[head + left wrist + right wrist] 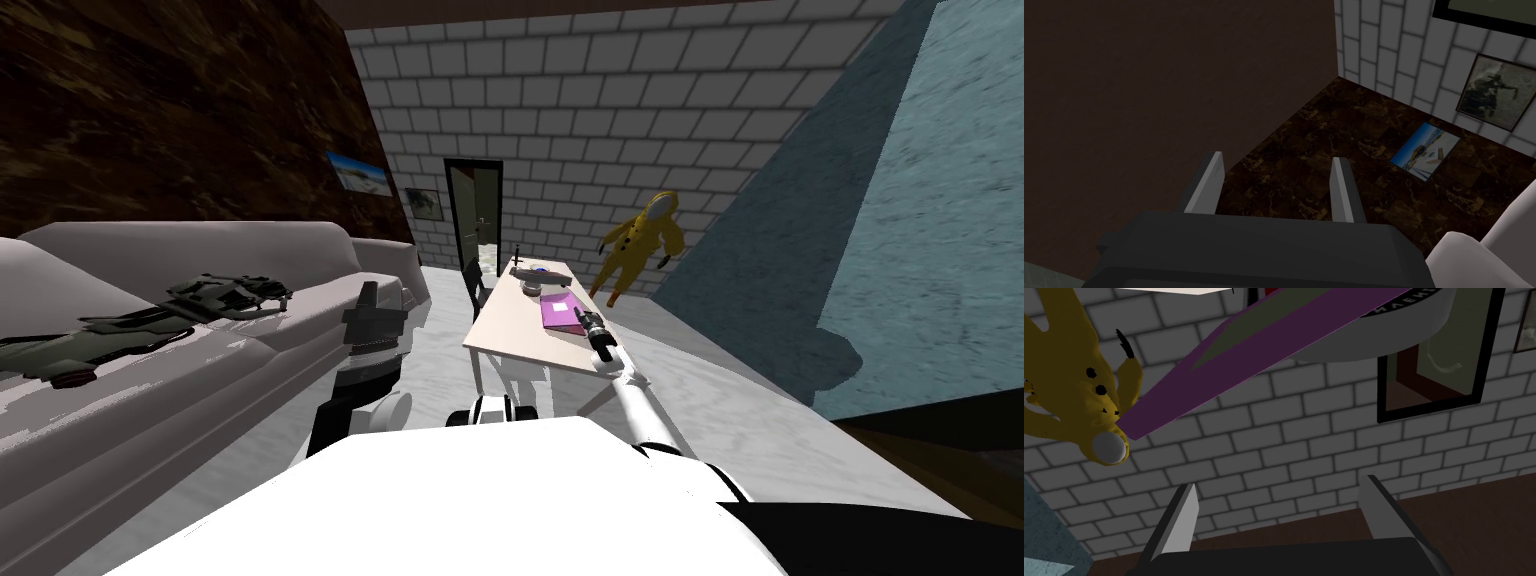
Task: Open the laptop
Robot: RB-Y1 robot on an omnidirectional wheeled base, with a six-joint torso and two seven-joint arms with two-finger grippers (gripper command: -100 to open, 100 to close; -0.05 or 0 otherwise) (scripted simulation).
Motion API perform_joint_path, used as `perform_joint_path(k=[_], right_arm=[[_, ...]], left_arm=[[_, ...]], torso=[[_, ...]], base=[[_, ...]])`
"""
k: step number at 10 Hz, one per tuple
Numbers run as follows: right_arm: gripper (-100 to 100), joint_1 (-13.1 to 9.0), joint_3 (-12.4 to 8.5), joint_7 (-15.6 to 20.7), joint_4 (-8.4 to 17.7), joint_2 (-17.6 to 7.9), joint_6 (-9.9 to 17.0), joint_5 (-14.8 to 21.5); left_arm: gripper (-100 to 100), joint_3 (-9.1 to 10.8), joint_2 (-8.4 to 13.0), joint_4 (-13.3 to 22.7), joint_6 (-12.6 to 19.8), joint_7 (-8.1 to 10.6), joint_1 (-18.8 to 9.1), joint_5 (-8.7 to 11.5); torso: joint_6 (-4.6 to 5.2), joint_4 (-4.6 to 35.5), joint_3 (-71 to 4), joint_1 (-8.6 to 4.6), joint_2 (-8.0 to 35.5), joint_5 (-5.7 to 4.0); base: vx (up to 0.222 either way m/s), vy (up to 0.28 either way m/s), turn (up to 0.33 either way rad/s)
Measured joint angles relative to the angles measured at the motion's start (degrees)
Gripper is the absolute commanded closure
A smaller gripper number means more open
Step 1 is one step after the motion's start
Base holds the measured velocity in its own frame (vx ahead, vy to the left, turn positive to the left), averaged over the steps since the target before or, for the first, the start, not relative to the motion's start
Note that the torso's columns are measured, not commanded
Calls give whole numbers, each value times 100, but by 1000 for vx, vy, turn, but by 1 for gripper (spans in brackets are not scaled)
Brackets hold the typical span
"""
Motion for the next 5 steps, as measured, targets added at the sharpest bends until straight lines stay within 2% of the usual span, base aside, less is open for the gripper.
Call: perform_joint_path(k=[5], right_arm=[[0, 1, -1, 2, 1, 1, -3, 0]], left_arm=[[0, 0, 0, 0, 0, 0, 0, 0]], torso=[[-2, 4, 7, 5, 13, 2]], base=[[0, 0, 0]])
